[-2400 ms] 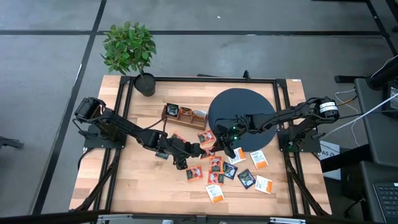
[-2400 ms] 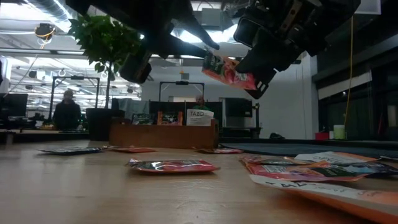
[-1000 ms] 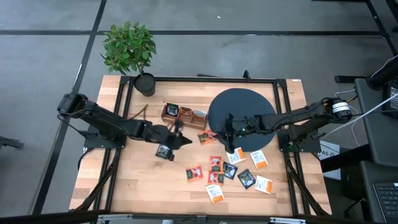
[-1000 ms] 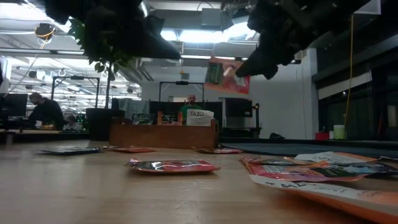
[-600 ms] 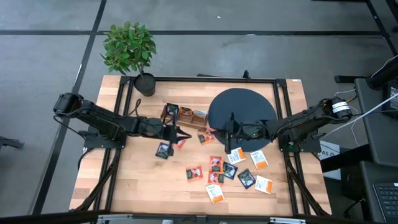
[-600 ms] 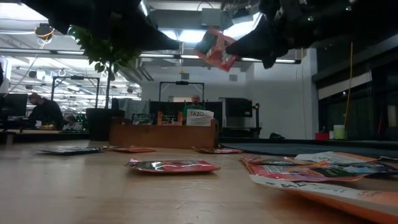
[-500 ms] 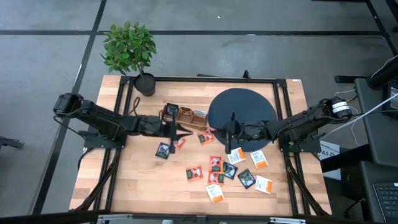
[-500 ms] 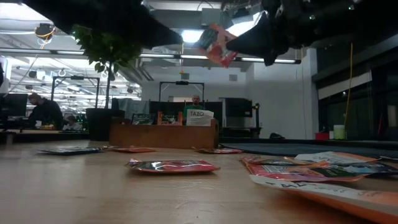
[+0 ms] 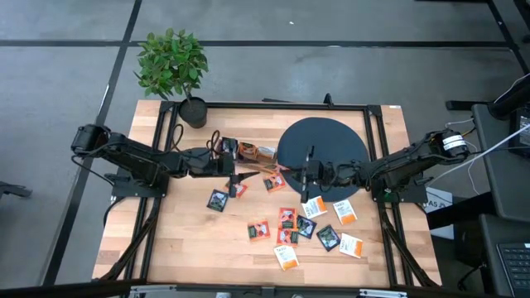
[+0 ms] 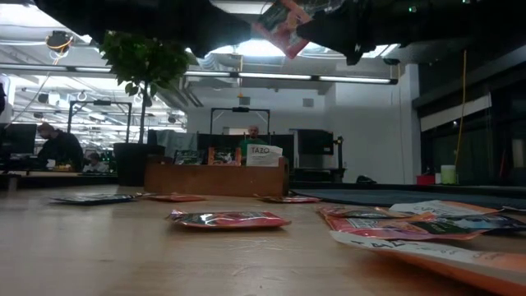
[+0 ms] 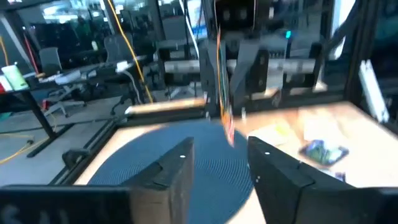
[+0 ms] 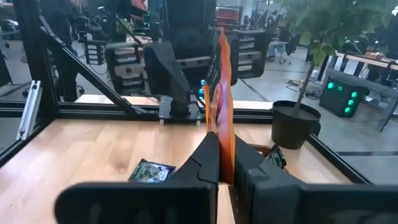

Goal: Pick & Place Tea
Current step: Put the orange tea bag into the middle section of the wooden organizer

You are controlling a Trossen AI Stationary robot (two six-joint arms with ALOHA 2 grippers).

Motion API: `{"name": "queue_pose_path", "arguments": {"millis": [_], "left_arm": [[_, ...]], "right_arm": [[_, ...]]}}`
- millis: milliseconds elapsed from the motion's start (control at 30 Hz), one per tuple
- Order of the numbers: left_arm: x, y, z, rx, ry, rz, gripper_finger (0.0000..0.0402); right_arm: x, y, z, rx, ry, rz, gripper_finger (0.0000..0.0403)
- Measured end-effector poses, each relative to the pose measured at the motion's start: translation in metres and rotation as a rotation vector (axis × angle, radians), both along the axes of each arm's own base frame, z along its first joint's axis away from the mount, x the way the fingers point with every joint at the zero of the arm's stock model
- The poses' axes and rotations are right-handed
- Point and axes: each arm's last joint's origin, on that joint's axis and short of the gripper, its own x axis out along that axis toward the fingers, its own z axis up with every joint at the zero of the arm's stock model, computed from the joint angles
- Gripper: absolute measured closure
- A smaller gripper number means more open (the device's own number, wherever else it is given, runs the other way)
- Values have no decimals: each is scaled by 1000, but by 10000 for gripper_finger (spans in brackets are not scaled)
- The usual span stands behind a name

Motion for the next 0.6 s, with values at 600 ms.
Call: {"name": "queue_pose_path", "arguments": {"millis": [600], "left_arm": [[8, -2, 2, -120, -118, -48, 221]], "right_arm": [[0, 0, 4, -16, -43, -1, 387]]}}
